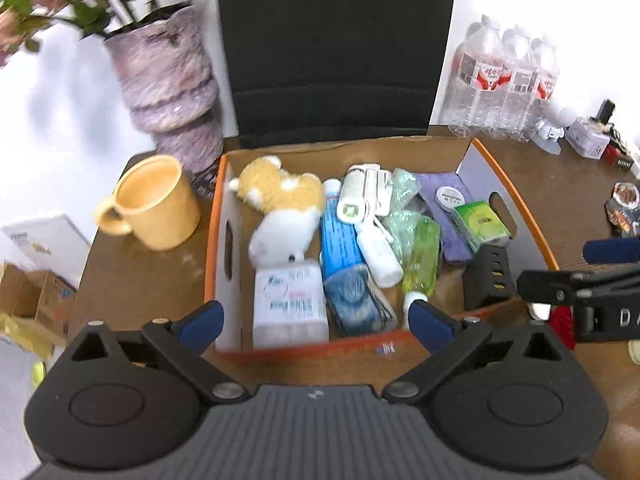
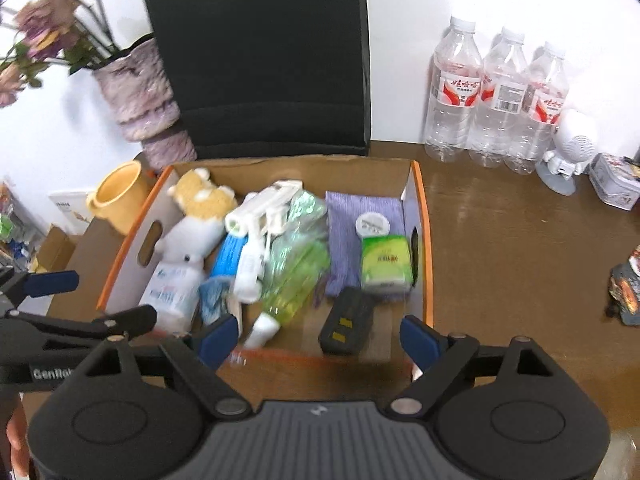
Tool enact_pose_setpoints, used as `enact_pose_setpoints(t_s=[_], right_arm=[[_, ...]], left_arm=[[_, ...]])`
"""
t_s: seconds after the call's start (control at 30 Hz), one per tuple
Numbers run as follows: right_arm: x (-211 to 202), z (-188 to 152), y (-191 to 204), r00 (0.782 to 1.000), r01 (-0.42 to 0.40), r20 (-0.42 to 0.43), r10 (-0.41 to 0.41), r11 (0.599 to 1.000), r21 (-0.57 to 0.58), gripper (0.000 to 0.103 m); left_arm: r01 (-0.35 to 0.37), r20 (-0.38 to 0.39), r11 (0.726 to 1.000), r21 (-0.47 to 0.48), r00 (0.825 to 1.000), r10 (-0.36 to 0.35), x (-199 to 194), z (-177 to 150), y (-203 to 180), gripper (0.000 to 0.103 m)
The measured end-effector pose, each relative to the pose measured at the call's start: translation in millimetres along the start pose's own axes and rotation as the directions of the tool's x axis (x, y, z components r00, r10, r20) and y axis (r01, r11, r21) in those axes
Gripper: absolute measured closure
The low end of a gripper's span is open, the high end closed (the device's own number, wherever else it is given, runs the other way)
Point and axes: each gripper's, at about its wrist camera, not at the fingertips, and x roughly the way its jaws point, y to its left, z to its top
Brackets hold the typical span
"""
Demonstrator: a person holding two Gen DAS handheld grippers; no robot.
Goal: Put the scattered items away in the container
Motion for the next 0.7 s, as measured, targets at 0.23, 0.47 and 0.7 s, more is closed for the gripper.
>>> enact_pose_setpoints(t_s=[0.23,0.47,0.7], right_arm=[[-28.4,-28.9,10.4,1.0,-0.005,0.001,0.005,1.0,-0.006,0.015],[-54.1,-47.0,12.6,1.0,-0.01,0.026,0.01,1.0,-0.008,0.015],[-68.6,-66.3,11.3,0.998,-0.031,0.048,0.03,1.0,0.003,0.014]], left_arm=[[-0.004,0.021,1.0,-0.021,1.0,0.004,-35.0,-22.1,-1.5,0.002],[0.001,0.032,1.0,-0.004,0.999,-0.001,-55.6,-36.2,-11.5,0.002],[0.012,0.036,1.0,0.002,0.999,-0.012,-67.3,-53.3,-17.8,0.001]])
